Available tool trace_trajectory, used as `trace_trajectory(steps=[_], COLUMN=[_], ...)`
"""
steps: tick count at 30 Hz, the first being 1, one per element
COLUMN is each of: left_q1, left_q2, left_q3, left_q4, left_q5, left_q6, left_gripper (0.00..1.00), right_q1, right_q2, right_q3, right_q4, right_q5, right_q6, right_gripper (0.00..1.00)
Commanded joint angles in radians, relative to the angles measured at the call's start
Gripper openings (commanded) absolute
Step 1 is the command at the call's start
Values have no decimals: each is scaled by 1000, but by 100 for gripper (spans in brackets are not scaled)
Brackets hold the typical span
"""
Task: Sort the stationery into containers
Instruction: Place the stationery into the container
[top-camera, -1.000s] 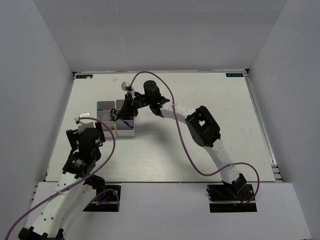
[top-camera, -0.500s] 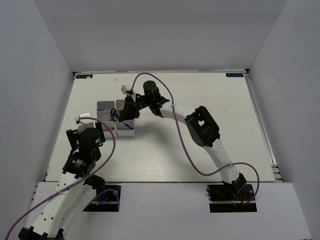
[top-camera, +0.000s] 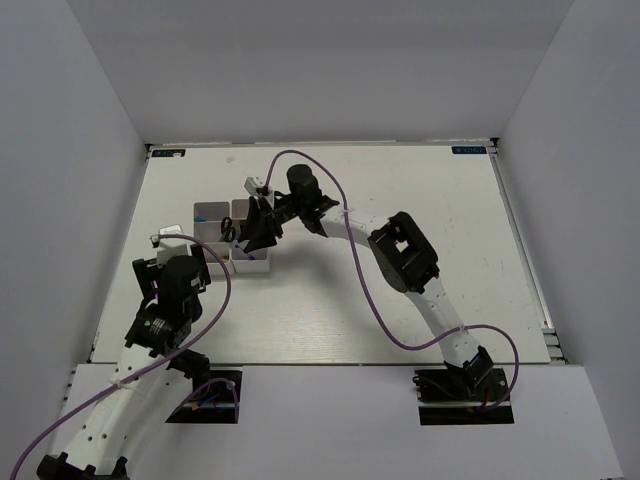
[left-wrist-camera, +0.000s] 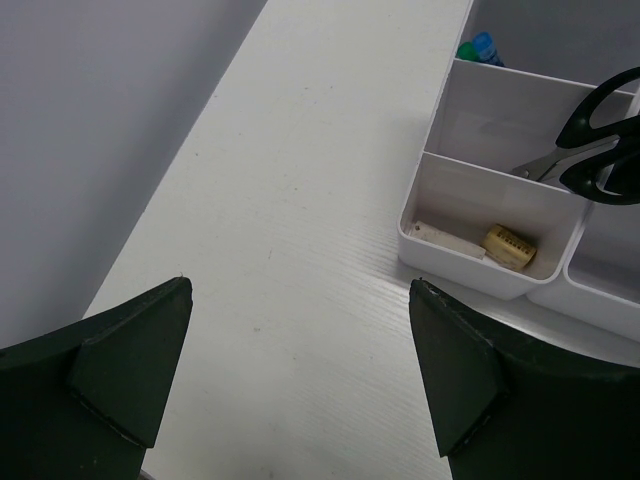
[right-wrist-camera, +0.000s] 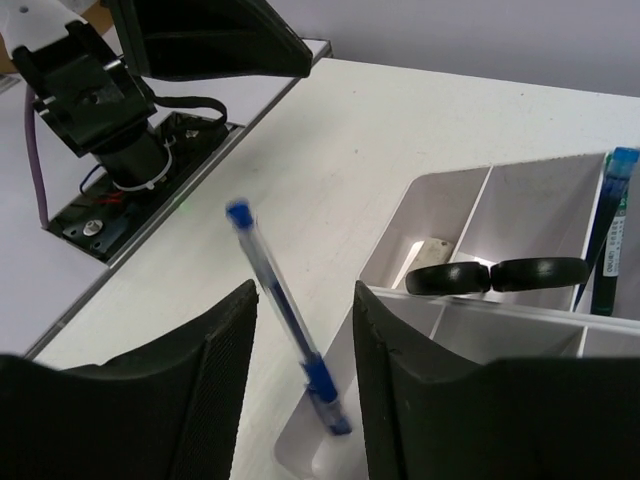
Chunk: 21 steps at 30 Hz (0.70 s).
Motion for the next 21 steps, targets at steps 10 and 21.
trace_trajectory(steps=[10,21], left_q1=[3,3], left_q2=[-1,-9], left_q3=[-10,-21], left_q4=[24,39], left_q5=[3,51], left_q6=[5,15], left_gripper=[100,73], right_q1=[-30,-75], right_q2=[-69,-295], right_q3=[-59,186], right_q4=[-11,-1071], right_q5=[4,791], right_q6=[-5,-520], right_gripper=[56,79])
